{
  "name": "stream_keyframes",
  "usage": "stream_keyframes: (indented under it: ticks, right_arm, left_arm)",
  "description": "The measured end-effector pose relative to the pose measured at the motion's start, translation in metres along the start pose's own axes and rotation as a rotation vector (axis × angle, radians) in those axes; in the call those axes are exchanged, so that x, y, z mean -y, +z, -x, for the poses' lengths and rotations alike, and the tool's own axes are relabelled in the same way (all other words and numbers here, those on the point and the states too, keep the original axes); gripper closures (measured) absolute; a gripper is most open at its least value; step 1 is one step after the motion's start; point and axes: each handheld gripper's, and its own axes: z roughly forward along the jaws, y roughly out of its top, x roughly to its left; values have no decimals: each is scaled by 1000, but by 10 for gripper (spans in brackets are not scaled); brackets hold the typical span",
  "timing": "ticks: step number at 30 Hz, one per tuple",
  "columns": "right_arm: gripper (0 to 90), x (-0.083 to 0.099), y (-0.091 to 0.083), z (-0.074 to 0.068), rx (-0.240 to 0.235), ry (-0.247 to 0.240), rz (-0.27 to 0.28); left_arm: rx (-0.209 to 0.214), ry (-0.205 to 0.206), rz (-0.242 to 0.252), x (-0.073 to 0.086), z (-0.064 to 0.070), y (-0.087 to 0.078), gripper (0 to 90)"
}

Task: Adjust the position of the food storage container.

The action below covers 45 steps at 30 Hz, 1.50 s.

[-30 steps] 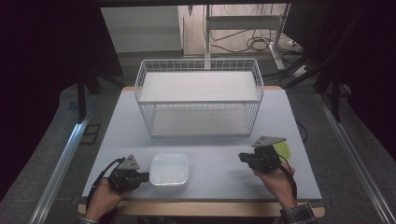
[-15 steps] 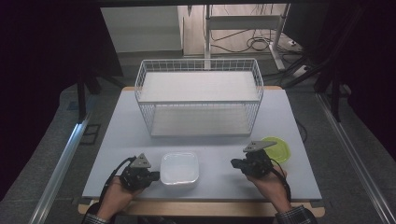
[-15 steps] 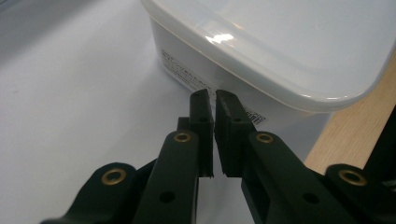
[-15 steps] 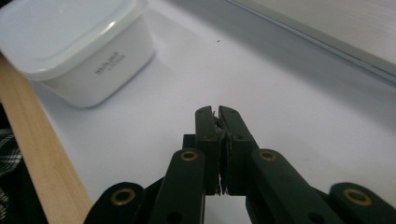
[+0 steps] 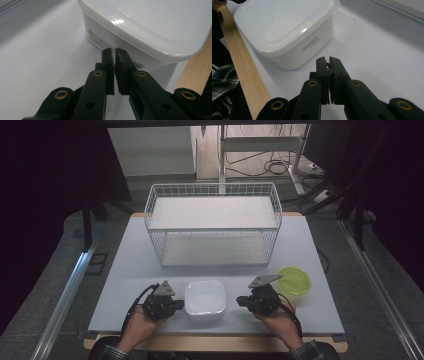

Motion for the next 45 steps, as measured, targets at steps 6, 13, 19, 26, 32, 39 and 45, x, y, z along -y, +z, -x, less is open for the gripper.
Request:
stream_keyframes:
  ticks: [6,13,19,26,32,39,45]
  right_arm:
    - [853,-2,8,-4,-2,-13,-9]
    - [849,-1,8,-1,20,-12,-12]
    - [849,1,4,4,36,-2,-13]
    - [786,1,2,7,51,-8,-11]
    - [655,2,-6,14,69,0,15]
    - [427,3,-12,18,85,-9,46]
    - [325,6,-13,17,92,-15,58]
  left_arm:
    - [7,5,7,-7,2,8,865]
    - [5,16,12,-16,5,16,866]
    - [9,21,19,-21,5,23,869]
    - [22,11,37,-19,2,16,797]
    - [8,-5,67,-13,-4,5,541]
    - [-18,-17,97,-5,-1,-3,314]
    - [-52,-5,100,0,2,-9,185]
